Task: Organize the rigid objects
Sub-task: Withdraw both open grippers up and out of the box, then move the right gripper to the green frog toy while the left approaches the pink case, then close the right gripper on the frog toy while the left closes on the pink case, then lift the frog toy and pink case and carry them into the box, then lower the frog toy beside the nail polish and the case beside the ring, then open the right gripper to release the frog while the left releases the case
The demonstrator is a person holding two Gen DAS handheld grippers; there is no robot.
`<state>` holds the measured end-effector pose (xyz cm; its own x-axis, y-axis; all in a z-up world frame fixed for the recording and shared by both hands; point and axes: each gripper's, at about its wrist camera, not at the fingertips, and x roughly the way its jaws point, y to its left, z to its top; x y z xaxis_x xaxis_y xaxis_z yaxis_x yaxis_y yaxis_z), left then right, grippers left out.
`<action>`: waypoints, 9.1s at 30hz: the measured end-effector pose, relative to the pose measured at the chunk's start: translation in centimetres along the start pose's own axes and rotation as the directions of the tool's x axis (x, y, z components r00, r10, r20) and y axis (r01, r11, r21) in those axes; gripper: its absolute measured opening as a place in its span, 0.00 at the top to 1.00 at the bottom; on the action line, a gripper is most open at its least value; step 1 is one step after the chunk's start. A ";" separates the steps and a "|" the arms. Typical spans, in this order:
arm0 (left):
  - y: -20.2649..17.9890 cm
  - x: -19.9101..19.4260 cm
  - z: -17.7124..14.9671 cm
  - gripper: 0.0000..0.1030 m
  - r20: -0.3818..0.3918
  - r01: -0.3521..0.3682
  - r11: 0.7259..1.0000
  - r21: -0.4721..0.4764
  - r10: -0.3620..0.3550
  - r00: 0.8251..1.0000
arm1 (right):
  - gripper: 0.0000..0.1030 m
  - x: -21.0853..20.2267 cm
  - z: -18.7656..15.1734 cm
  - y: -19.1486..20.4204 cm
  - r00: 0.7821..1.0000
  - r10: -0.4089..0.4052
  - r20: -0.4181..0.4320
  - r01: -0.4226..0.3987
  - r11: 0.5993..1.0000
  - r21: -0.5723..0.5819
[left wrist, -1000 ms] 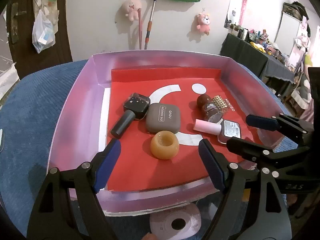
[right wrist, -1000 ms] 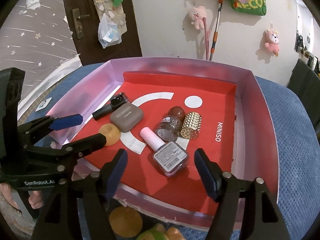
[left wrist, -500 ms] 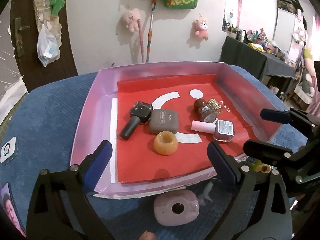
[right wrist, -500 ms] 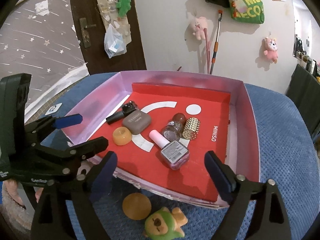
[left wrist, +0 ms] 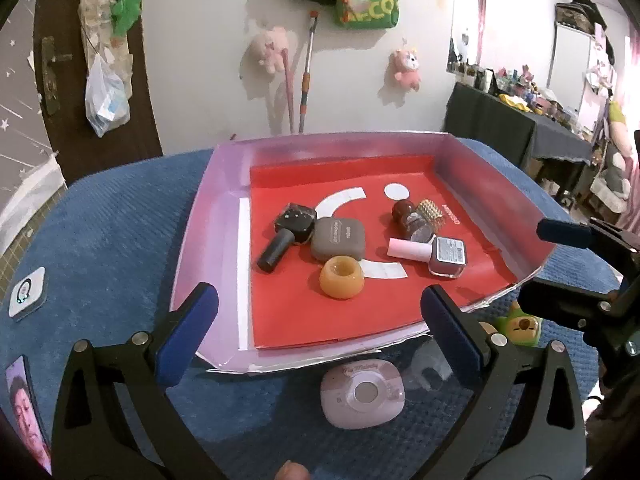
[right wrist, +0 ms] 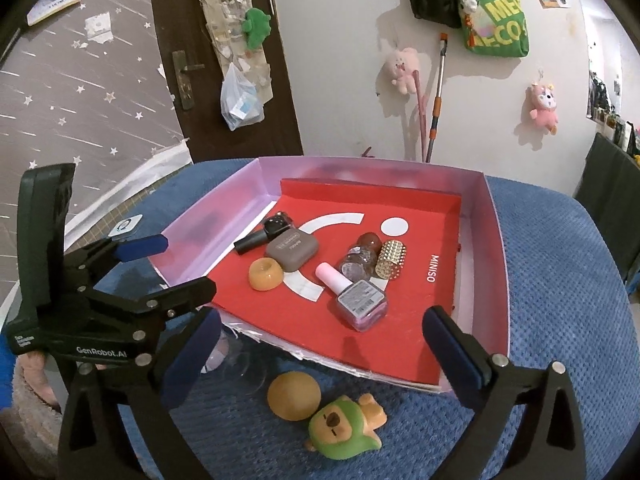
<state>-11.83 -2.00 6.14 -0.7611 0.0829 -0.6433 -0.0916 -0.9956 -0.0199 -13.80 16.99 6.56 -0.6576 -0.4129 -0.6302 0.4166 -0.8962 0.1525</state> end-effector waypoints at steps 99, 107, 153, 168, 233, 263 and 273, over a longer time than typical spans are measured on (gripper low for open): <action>-1.3 -0.7 -5.1 0.47 -0.103 0.125 0.992 -0.008 -0.125 0.987 | 0.51 -1.1 -5.8 -0.3 0.997 0.039 -0.069 -0.033 0.996 0.081; -1.7 -1.8 -3.8 0.47 -0.061 0.149 0.989 0.000 -0.148 0.987 | 0.51 -2.2 -4.8 0.3 0.997 0.063 -0.037 -0.061 0.996 0.068; -0.7 6.1 0.2 0.47 -0.214 0.202 0.979 -0.026 -0.203 0.956 | 0.51 7.4 0.6 -2.5 0.942 0.238 -0.236 -0.197 0.963 0.183; -0.6 7.5 0.8 0.47 -0.193 0.170 0.985 -0.024 -0.172 0.966 | 0.51 8.2 1.1 -3.4 0.971 0.109 -0.213 -0.077 0.985 0.152; -0.4 9.5 1.2 0.47 -0.199 0.120 0.993 0.004 -0.117 0.973 | 0.51 9.4 0.9 -4.1 0.983 -0.009 -0.183 0.031 0.993 0.116; -0.8 8.1 1.1 0.41 -0.179 0.132 0.991 -0.002 -0.131 0.975 | 0.42 8.8 1.1 -3.6 0.987 -0.005 -0.162 0.023 0.994 0.109; -0.8 5.9 1.8 0.37 -0.129 0.112 0.994 0.010 -0.110 0.986 | 0.39 7.1 1.3 -3.1 0.992 0.013 -0.126 0.000 0.994 0.105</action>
<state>-17.41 -0.59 3.70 -0.6575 0.1856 -0.7302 -0.1826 -0.9795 -0.0845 -20.55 16.62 2.58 -0.5677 -0.4009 -0.7190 0.3485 -0.9083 0.2313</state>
